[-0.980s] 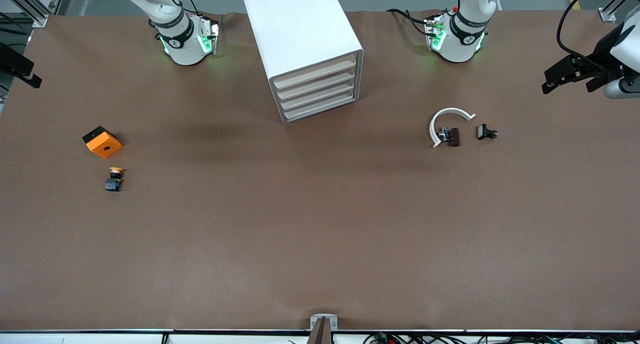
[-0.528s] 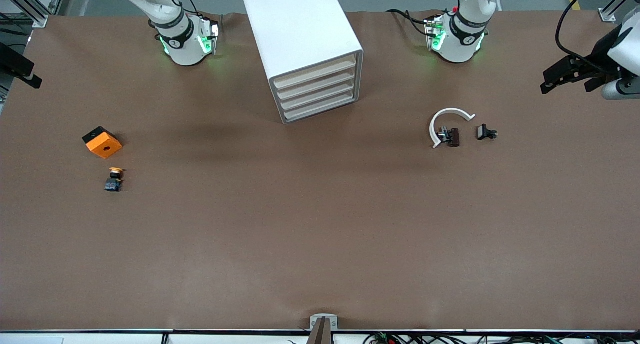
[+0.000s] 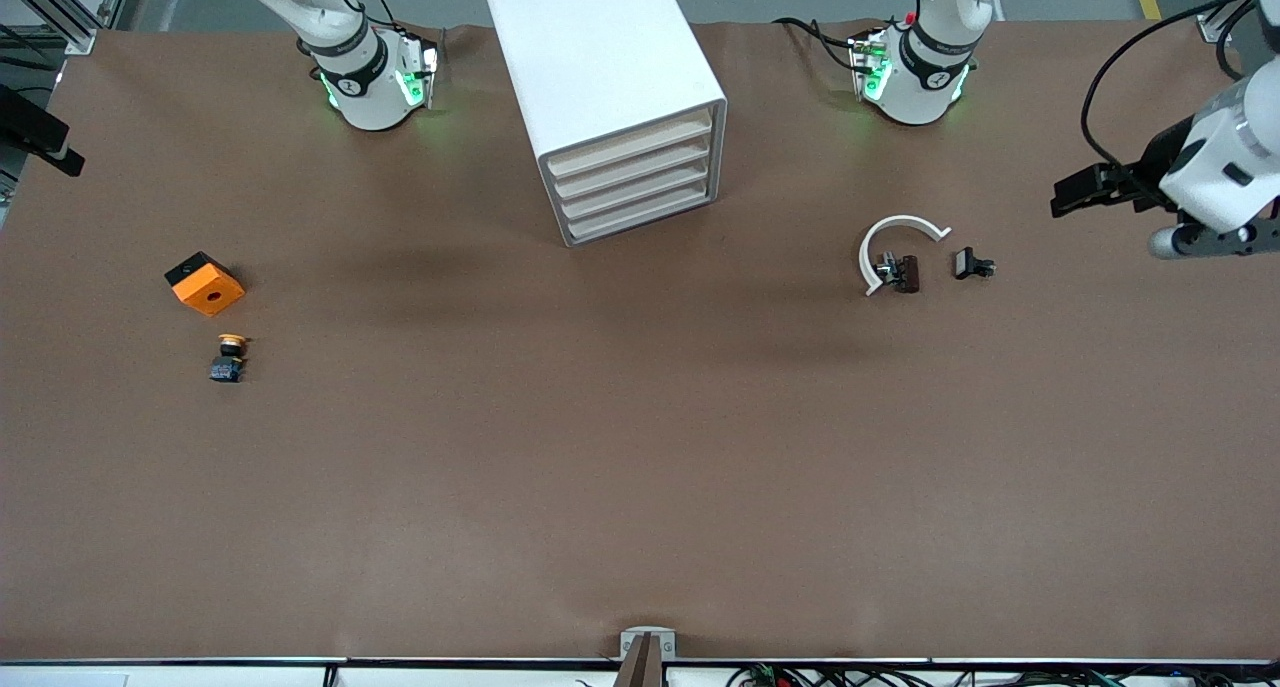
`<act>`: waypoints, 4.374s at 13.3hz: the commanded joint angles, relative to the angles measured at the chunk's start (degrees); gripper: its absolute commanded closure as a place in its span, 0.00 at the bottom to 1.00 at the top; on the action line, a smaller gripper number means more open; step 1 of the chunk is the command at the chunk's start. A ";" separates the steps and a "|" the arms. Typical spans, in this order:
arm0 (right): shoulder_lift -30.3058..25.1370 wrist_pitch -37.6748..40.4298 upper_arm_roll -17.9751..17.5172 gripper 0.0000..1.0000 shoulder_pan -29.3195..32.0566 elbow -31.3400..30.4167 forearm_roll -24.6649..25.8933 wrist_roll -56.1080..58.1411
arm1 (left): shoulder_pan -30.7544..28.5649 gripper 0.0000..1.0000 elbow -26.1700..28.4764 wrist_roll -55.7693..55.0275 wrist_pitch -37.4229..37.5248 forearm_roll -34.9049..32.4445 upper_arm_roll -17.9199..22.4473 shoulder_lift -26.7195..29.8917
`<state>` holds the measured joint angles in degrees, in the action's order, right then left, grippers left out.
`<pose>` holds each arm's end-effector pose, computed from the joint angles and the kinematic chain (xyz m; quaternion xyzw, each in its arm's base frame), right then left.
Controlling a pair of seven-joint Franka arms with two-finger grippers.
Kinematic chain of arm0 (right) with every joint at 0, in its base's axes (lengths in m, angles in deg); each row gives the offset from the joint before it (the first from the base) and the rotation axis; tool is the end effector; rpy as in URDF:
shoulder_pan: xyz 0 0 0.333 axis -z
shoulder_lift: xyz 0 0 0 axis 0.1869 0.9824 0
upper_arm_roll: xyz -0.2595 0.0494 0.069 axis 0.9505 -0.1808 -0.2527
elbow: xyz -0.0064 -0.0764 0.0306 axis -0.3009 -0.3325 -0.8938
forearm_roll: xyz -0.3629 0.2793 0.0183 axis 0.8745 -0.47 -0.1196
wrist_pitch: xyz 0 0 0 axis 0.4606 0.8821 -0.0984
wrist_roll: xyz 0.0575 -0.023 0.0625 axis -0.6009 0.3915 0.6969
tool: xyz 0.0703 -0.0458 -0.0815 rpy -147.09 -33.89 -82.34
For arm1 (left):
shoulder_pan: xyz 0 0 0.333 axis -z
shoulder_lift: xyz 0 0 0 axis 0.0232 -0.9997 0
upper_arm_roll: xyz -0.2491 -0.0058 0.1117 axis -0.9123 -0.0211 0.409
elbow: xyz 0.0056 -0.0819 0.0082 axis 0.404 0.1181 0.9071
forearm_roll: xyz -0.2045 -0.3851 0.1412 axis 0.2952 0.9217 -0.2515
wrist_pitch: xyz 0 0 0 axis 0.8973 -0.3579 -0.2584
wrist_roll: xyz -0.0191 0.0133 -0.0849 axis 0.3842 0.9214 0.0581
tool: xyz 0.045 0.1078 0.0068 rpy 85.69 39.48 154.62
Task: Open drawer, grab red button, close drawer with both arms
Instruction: 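Move the left gripper toward the front of the white cabinet, then grasp the drawer handle of the white cabinet with the left gripper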
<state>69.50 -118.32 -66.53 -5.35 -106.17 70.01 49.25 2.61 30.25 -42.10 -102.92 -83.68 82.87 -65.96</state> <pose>0.5708 -0.0644 0.6434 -0.9994 0.0349 0.0061 0.0002 0.5998 -0.0257 0.4968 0.9928 0.0391 -0.1130 0.0035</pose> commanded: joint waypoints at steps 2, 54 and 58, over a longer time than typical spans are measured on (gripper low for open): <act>-1.26 -0.27 0.18 0.00 -0.14 -1.08 -0.39 -0.72 | 0.91 0.00 -0.60 -3.09 -2.26 -0.87 -0.08 -3.93; 10.78 -2.11 -0.08 0.00 -2.95 1.20 -0.74 -14.66 | 16.29 0.00 -11.41 -110.84 13.37 37.18 -7.46 -46.57; 10.69 0.08 -0.08 0.00 -4.80 1.29 -0.05 -21.90 | 16.74 0.00 -11.41 -115.06 13.63 40.61 -7.46 -48.15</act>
<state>80.15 -119.48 -66.79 -9.78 -105.85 69.68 29.79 19.64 20.30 -154.52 -90.46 -44.95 75.91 -112.80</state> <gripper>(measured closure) 0.000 0.000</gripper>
